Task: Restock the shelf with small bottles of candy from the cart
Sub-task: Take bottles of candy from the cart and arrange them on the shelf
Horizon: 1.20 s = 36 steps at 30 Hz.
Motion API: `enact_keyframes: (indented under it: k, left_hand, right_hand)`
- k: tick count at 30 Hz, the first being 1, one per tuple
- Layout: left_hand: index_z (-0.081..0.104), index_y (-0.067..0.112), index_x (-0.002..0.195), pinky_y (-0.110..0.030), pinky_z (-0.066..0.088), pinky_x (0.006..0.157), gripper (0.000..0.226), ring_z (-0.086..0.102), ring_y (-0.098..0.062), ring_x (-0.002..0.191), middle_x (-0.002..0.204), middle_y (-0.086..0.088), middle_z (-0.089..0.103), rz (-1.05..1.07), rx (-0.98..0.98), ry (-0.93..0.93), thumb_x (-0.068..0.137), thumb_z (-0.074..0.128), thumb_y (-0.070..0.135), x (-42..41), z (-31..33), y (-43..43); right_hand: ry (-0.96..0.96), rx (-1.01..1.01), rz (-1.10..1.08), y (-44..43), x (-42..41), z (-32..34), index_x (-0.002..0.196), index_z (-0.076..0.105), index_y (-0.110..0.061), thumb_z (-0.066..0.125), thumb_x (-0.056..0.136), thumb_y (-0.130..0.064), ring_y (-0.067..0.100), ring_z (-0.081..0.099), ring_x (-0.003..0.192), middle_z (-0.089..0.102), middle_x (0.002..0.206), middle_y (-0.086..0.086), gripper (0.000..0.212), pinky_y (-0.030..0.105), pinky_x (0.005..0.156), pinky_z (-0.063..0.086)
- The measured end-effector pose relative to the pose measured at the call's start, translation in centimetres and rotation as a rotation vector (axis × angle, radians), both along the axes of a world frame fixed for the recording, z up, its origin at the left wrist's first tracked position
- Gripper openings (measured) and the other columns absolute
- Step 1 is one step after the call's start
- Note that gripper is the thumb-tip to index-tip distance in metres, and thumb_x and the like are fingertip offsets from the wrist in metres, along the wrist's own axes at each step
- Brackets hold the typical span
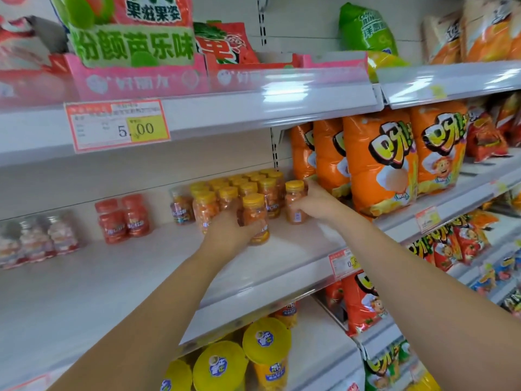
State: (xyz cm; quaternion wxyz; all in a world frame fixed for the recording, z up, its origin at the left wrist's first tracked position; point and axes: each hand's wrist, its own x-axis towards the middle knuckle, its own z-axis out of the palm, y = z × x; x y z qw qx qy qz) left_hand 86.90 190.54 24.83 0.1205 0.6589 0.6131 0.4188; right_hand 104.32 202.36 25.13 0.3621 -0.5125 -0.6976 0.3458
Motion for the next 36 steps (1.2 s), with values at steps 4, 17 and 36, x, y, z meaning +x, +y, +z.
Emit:
enact_keyframes:
  k: [4, 17, 36]
  left_hand:
    - [0.052, 0.02, 0.122, -0.023, 0.038, 0.078, 0.041, 0.056, -0.014, 0.093, 0.101, 0.005, 0.06, 0.015, 0.032, 0.005, 0.085, 0.067, 0.03, -0.2, -0.5, 0.1]
    - [0.051, 0.013, 0.128, -0.023, 0.036, 0.08, 0.048, 0.053, -0.017, 0.097, 0.117, -0.004, 0.061, 0.064, 0.033, -0.02, 0.085, 0.065, 0.032, -0.6, -0.6, 0.1]
    - [0.052, 0.016, 0.124, -0.027, 0.042, 0.083, 0.047, 0.057, -0.021, 0.103, 0.115, -0.003, 0.063, 0.072, 0.035, 0.006, 0.086, 0.063, 0.04, -1.0, -0.9, 0.6]
  right_hand:
    - [-0.034, 0.089, -0.064, 1.4, -1.1, -0.5, 0.124, 0.052, -0.01, 0.086, 0.043, -0.05, 0.023, 0.059, 0.109, 0.063, 0.117, 0.004, 0.096, 0.041, 0.094, 0.05]
    - [-0.313, 0.075, -0.21, 0.7, -1.5, 0.3, 0.118, 0.056, -0.009, 0.075, 0.075, -0.044, 0.027, 0.059, 0.107, 0.062, 0.116, 0.009, 0.059, 0.033, 0.083, 0.05]
    - [-0.475, 0.17, -0.229, 2.8, -3.4, -0.8, 0.121, 0.056, -0.005, 0.053, 0.094, -0.024, 0.031, 0.058, 0.108, 0.06, 0.12, 0.014, 0.032, 0.032, 0.084, 0.046]
